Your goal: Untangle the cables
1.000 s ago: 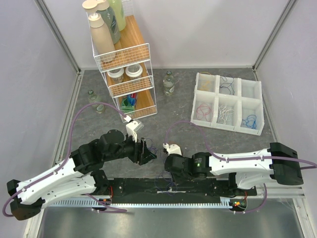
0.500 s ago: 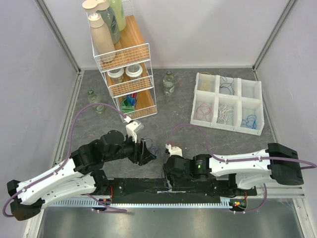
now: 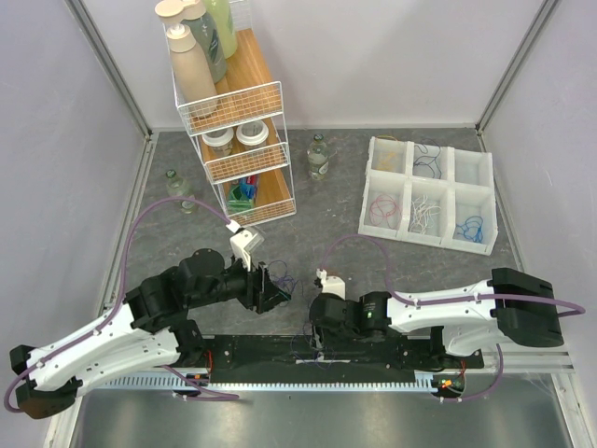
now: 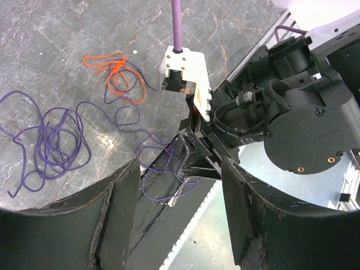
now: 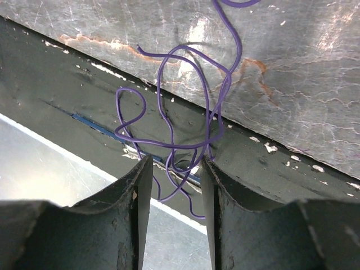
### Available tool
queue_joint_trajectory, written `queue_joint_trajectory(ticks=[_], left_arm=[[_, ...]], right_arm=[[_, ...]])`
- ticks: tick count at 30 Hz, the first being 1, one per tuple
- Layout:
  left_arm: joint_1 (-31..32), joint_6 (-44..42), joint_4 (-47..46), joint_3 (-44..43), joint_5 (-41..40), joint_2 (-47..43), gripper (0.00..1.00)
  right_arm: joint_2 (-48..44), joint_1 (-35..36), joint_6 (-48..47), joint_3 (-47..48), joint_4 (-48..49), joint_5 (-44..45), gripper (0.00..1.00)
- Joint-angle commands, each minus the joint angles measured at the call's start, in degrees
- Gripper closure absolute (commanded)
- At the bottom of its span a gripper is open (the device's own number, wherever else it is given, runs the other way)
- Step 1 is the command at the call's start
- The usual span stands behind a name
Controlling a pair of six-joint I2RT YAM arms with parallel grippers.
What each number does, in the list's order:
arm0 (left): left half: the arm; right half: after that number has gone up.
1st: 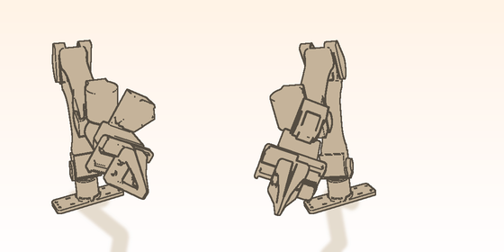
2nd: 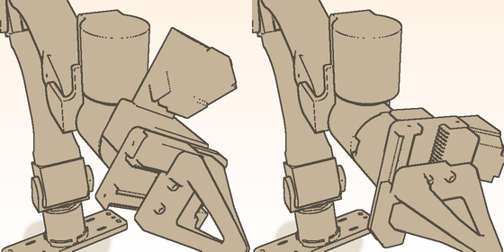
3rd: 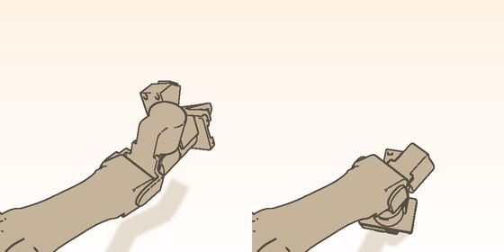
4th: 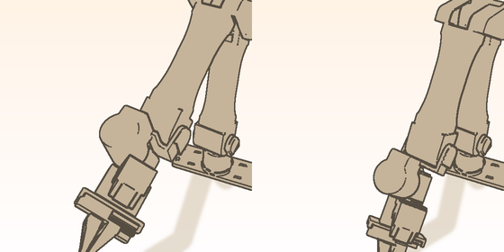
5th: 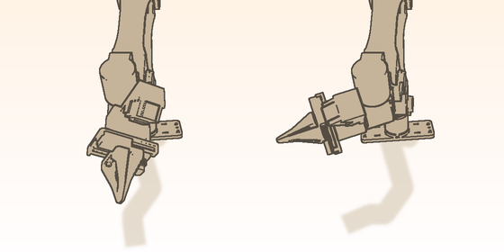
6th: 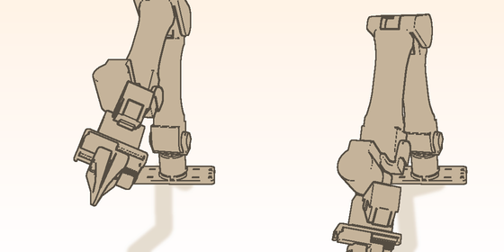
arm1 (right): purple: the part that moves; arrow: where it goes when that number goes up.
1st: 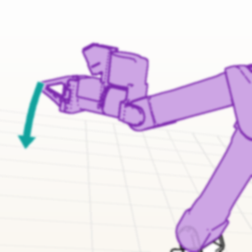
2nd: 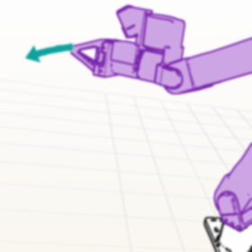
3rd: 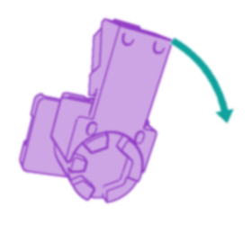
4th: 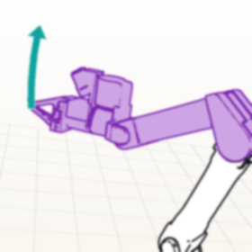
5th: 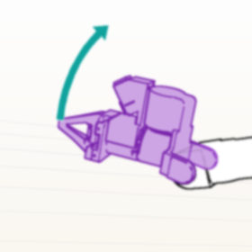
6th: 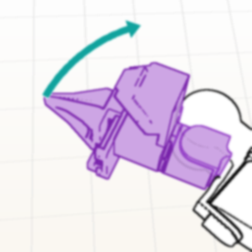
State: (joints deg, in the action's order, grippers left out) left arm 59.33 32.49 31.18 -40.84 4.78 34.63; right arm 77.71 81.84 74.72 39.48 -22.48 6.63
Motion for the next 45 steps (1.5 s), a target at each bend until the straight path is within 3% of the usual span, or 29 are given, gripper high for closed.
queue_joint_trajectory(ticks=[1,7,10,14,17,22,27,30,35,41,45], left_arm=[[0.08,-1.03,-1.82,0.41,-0.47,-0.71,0.35],[0.17,-1.64,-2.0,-0.12,0.15,0.0,0.35],[0.17,-2.08,-1.47,-0.38,-0.55,0.0,0.35],[0.08,-1.91,-1.12,-0.38,-2.48,-0.7,0.35],[0.17,-1.55,-1.82,0.15,-4.16,-1.06,0.34],[0.17,-1.55,-3.75,-0.38,-4.25,1.05,0.34],[0.08,-3.66,-6.13,-0.91,-2.76,4.47,0.33],[0.17,-4.98,-7.44,-1.43,-1.53,8.33,0.33],[0.08,-5.07,-10.6,-0.12,1.81,11.68,0.32],[0.0,-5.33,-13.16,0.15,3.84,15.28,0.3],[-0.97,-6.47,-14.65,-3.18,4.81,19.23,0.27]], right_arm=[[0.68,-0.28,2.01,-0.46,1.3,3.56,0.56],[2.44,-0.54,1.04,0.15,1.39,3.83,0.77],[1.4,-0.9,-0.62,0.68,0.43,5.31,0.98],[-2.64,-3.69,-7.72,7.43,-11.23,14.7,1.0],[-7.91,-11.15,-15.1,12.88,-18.29,19.98,1.0],[-15.92,-30.13,-31.18,22.63,-23.91,19.9,1.0],[-12.95,-49.46,-44.99,37.39,-25.95,21.05,1.0],[-8.12,-62.2,-47.99,43.47,-24.11,13.53,1.0],[0.58,-74.97,-48.27,50.76,-20.06,8.95,1.0],[1.48,-76.66,-49.75,53.5,-16.72,-9.85,1.0],[-3.08,-76.66,-51.95,50.35,-16.54,-24.62,1.0]])
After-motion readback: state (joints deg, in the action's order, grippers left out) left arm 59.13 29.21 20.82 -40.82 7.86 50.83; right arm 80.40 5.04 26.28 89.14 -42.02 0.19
